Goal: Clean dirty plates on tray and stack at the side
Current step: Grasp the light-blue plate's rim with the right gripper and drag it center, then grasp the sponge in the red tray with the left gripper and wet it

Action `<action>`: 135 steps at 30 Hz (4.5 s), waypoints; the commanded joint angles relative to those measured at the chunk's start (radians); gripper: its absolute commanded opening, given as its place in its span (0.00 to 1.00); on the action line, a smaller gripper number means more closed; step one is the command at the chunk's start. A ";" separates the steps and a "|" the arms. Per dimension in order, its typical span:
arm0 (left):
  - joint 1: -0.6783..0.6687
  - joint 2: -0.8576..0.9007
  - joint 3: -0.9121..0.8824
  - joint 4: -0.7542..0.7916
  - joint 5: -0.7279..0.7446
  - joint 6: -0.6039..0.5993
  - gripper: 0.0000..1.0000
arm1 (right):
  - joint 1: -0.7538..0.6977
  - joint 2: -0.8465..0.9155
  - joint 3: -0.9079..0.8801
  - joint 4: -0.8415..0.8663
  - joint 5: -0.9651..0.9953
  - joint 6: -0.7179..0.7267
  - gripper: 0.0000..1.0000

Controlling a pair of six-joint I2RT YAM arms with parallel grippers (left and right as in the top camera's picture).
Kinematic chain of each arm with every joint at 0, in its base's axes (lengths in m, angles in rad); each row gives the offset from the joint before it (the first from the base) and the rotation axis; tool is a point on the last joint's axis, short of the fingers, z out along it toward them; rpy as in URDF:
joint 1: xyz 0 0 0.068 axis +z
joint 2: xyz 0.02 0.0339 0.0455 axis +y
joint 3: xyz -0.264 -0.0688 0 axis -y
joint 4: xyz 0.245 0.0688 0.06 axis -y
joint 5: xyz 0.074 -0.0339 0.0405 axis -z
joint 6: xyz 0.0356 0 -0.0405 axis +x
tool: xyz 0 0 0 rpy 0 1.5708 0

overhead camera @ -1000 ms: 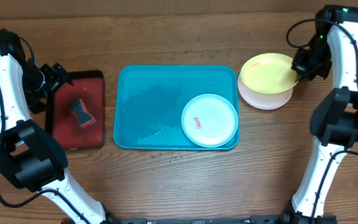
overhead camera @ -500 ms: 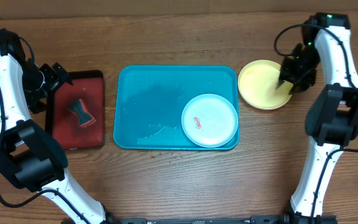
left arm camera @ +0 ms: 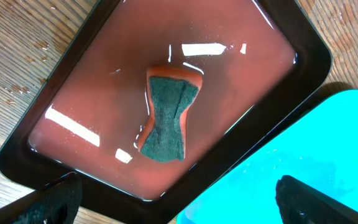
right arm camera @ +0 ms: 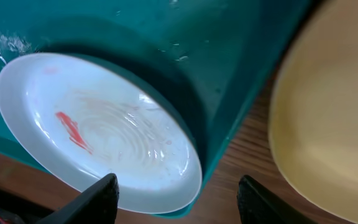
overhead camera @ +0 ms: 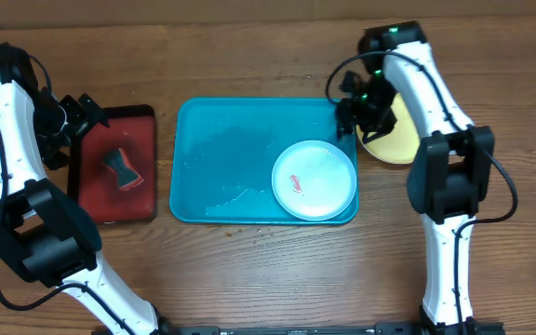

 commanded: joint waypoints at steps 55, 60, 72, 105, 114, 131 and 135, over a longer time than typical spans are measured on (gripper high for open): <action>-0.010 0.002 0.013 0.005 0.013 0.015 1.00 | 0.311 -0.038 -0.267 0.205 0.172 0.537 0.21; -0.010 0.002 0.013 0.005 0.016 0.015 1.00 | 0.322 -0.038 -0.320 0.267 0.148 0.574 0.20; -0.034 0.003 -0.043 0.007 0.024 0.023 1.00 | 0.322 -0.038 -0.369 0.470 0.128 0.626 0.04; -0.042 0.009 -0.481 0.450 -0.059 0.050 0.57 | 0.322 -0.038 -0.520 0.754 0.132 0.626 0.04; -0.041 0.009 -0.530 0.508 -0.060 0.050 0.14 | 0.322 -0.038 -0.520 0.758 0.132 0.626 0.04; -0.043 -0.013 -0.111 0.126 0.079 0.084 0.04 | 0.322 -0.038 -0.520 0.788 0.133 0.625 0.04; -0.043 -0.022 -0.064 0.085 0.077 0.108 0.04 | 0.322 -0.038 -0.520 0.802 0.132 0.625 0.04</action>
